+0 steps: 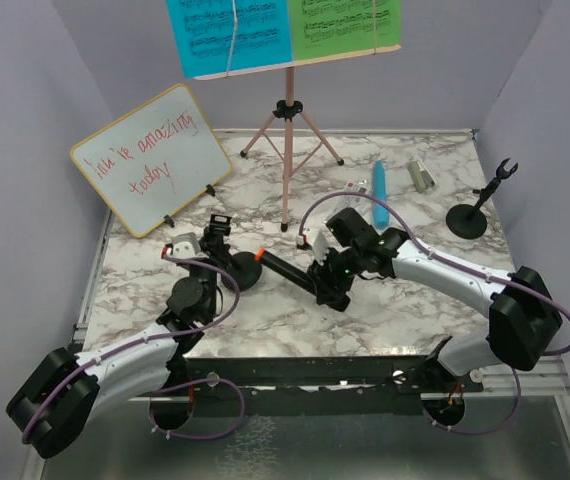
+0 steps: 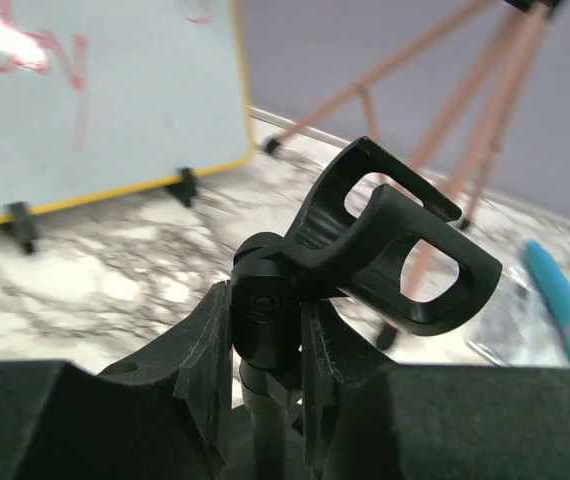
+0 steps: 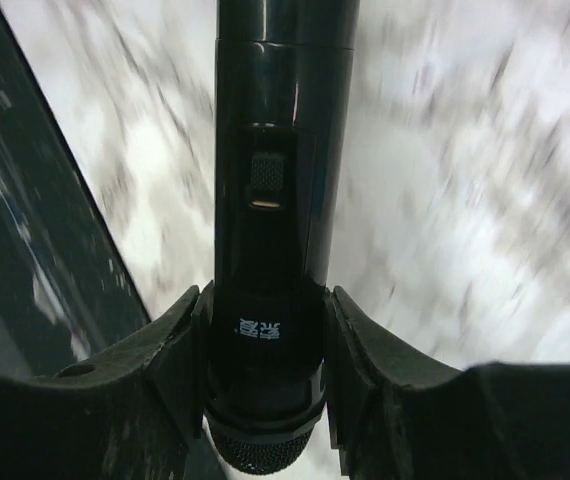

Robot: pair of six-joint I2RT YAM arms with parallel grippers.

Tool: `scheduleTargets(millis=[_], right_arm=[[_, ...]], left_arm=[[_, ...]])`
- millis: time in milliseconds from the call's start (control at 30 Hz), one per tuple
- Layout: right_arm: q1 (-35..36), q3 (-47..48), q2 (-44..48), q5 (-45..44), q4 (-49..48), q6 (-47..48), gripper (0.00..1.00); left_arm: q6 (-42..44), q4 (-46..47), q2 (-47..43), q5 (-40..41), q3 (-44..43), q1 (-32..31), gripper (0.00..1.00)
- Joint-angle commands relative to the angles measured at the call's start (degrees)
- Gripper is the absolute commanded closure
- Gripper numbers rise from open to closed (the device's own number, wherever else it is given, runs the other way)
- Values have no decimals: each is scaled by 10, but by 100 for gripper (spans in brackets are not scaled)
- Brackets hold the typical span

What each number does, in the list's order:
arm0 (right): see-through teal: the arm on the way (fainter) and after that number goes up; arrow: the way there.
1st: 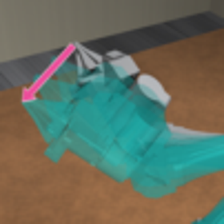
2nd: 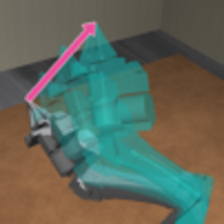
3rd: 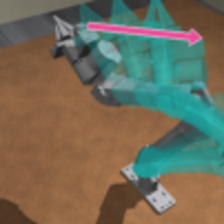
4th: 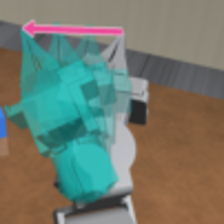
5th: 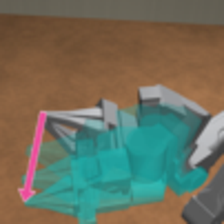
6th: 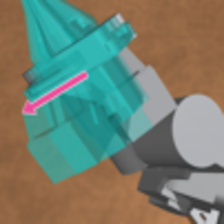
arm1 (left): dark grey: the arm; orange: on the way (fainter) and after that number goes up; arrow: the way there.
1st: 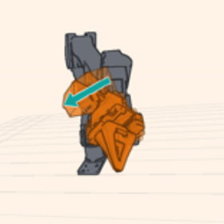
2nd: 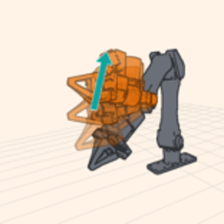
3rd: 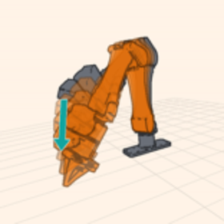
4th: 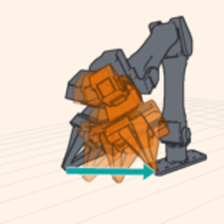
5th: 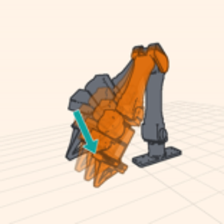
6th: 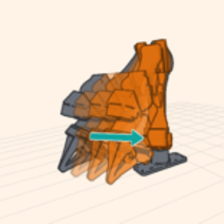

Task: Pack up the instrument practice props
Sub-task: Remove the microphone from the microphone stand, then place the microphone at the center of the board.

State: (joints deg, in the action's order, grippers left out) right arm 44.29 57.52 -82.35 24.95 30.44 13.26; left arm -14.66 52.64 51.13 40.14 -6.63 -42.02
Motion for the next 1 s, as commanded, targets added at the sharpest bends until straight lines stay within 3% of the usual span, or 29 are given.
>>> scheduleTargets(millis=[0,233,600,967], right_arm=[[-7,-21,-6,-56,123,-27,99],[-32,-12,34,-131,89,-81,100],[-188,9,61,-248,33,-181,100],[-346,112,-59,-274,-28,-168,99]], left_arm=[[3,-32,-4,128,22,26,100],[7,-30,5,50,16,26,100],[29,-32,20,-122,-10,26,100],[22,-42,27,-205,-25,26,99]])
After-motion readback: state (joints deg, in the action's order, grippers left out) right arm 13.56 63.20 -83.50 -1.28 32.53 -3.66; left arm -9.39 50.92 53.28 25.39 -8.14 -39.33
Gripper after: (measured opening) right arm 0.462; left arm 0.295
